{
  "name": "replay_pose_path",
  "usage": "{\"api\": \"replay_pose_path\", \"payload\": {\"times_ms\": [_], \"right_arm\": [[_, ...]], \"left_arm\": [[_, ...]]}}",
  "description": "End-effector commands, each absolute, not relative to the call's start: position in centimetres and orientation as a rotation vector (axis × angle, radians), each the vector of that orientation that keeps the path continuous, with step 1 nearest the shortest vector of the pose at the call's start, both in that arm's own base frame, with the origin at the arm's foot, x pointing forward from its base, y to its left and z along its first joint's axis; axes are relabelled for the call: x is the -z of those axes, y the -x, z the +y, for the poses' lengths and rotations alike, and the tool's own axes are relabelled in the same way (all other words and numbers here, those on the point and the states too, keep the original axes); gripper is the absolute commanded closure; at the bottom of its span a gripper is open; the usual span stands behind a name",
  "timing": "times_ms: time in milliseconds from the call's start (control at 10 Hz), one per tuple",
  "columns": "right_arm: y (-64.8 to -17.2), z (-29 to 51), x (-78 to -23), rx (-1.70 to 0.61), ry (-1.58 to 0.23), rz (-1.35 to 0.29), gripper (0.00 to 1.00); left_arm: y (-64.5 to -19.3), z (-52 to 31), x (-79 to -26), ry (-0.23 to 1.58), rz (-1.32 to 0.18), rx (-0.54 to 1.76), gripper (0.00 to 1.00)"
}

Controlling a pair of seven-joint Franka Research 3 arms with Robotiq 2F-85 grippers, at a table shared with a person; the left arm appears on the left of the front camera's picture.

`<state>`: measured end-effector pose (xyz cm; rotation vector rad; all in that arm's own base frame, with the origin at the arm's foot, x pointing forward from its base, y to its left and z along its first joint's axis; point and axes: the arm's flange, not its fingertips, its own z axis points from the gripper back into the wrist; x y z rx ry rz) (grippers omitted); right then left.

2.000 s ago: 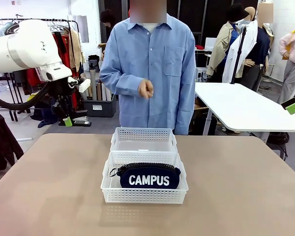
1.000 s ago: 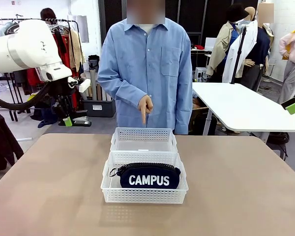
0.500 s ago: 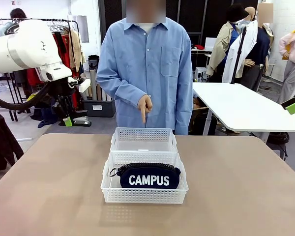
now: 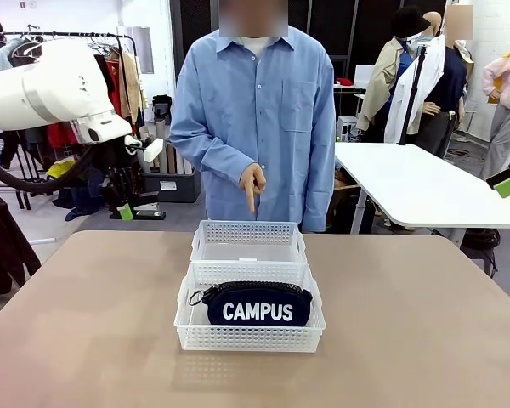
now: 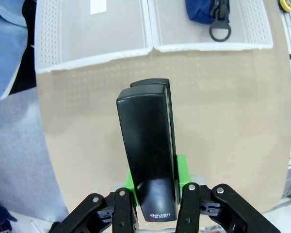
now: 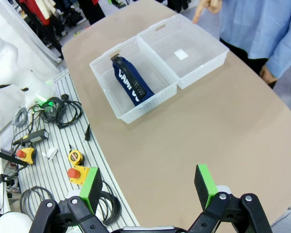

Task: Distribute items into two baskets.
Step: Place the picked Stapler into the Organizing basket as instructed by the person.

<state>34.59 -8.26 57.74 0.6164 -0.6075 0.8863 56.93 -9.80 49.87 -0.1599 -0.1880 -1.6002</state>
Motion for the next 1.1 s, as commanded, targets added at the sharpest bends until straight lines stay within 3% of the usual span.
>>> {"api": "replay_pose_path", "payload": {"times_ms": [0,1000], "right_arm": [[-34.6,-8.1,-57.9,-0.887,-0.624,-0.617,0.00],[-34.6,-8.1,-57.9,-0.887,-0.624,-0.617,0.00]], "left_arm": [[-57.7,-11.2,-50.2,0.190,-0.250,1.636,1.00],[-60.8,-22.7,-47.1,0.200,-0.283,1.695,1.00]]}}
